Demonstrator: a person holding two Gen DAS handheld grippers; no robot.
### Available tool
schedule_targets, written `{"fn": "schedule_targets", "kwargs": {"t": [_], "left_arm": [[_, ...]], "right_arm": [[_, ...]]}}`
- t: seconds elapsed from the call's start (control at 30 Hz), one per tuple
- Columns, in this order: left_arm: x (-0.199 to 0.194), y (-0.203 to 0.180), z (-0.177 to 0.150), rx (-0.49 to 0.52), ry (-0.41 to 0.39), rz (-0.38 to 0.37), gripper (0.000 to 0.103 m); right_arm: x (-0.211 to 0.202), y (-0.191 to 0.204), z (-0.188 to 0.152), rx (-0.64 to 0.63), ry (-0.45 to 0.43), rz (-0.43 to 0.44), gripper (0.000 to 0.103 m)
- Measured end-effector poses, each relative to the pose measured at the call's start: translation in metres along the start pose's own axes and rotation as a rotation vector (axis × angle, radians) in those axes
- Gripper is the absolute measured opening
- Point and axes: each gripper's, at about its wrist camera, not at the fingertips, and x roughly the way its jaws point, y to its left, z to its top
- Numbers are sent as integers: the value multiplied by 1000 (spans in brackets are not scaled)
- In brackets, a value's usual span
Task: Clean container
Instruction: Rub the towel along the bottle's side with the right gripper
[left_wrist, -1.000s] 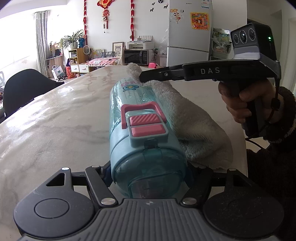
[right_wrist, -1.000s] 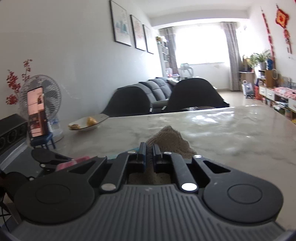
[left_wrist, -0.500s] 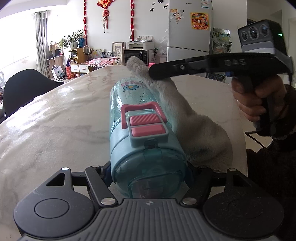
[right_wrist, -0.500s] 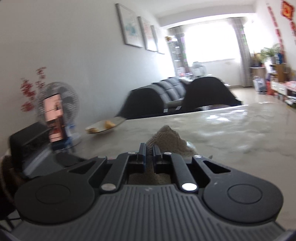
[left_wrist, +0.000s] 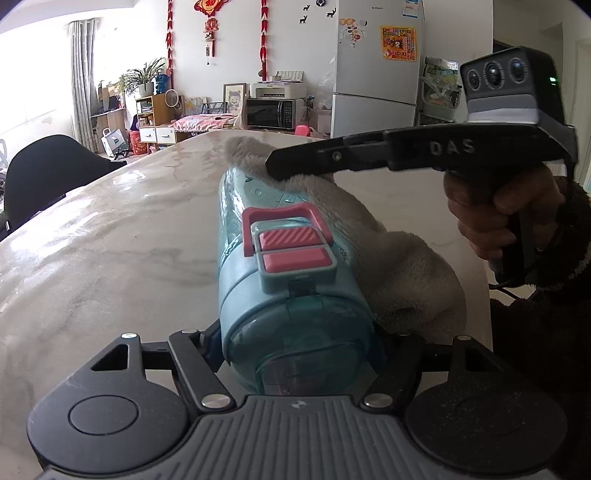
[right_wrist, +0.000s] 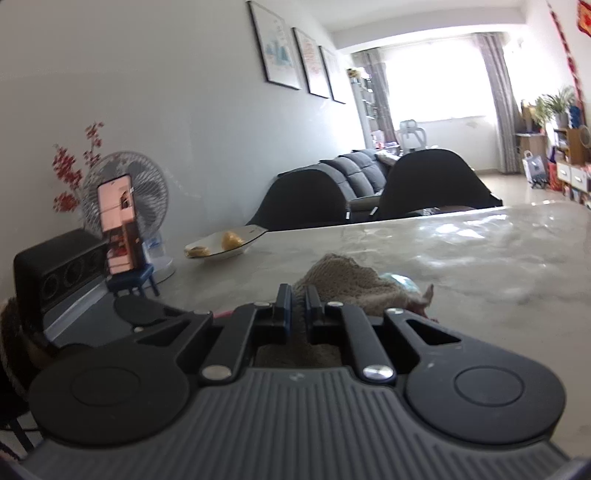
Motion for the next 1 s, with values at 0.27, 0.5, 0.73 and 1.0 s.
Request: {"fn": "schedule_targets", "kwargs": {"t": [0.27,0.5,0.73,1.0], "left_arm": [[-2,1,0,3,0,3,72],[-2,1,-1,4,0,3,72],[-1,3,-1,6,0,5,72],[0,5,-1,11,0,9,73]], "right_arm": [[-3,-10,-2,4,-10,-86,7],[-6,-20,-6,36,28,-178,17],[-19,-34,-7,98,49,-226,68],[-21,-48,-11,242,118,-129,83]]}}
